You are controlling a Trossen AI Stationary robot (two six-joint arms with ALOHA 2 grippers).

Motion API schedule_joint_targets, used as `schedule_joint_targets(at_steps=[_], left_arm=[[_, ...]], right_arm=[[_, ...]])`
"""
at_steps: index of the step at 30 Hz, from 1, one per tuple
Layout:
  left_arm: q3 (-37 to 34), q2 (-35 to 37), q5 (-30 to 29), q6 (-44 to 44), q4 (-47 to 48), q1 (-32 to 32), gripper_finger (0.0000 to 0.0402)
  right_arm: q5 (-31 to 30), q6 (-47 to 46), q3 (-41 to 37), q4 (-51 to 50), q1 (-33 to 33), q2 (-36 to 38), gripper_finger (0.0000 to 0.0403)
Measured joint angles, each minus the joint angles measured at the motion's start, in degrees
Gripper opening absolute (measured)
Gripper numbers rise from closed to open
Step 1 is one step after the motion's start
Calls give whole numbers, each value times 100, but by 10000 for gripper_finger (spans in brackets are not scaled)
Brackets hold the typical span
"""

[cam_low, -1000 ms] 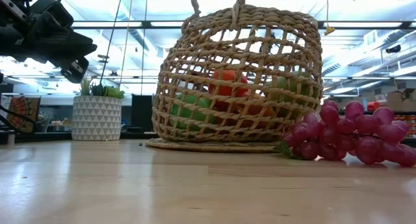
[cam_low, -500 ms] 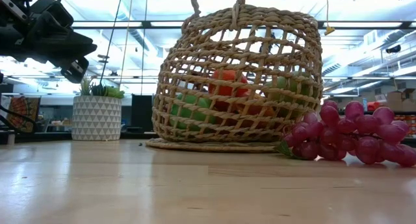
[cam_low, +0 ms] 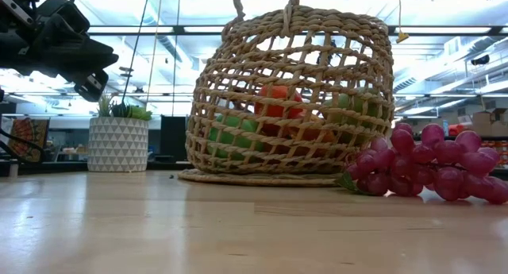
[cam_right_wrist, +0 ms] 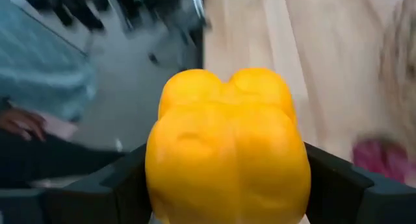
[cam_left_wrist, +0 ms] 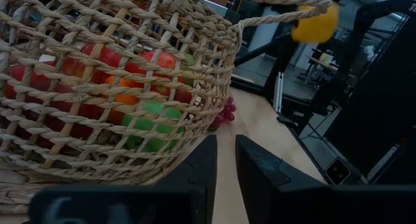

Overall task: Build produce basket
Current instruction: Put the yellow bell pepper into the woven basket

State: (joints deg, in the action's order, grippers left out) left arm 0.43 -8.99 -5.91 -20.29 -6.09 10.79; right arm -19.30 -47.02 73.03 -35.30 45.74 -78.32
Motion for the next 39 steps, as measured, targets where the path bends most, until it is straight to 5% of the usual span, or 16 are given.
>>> schedule_joint_targets(at_steps=[10,39], left_arm=[[0,0,2,2,0,0,59],[0,0,0,0,2,0,56]], right_arm=[[76,1022,0,1458,-632,365,308],[757,2356,0,3232,-2718,1066,308]])
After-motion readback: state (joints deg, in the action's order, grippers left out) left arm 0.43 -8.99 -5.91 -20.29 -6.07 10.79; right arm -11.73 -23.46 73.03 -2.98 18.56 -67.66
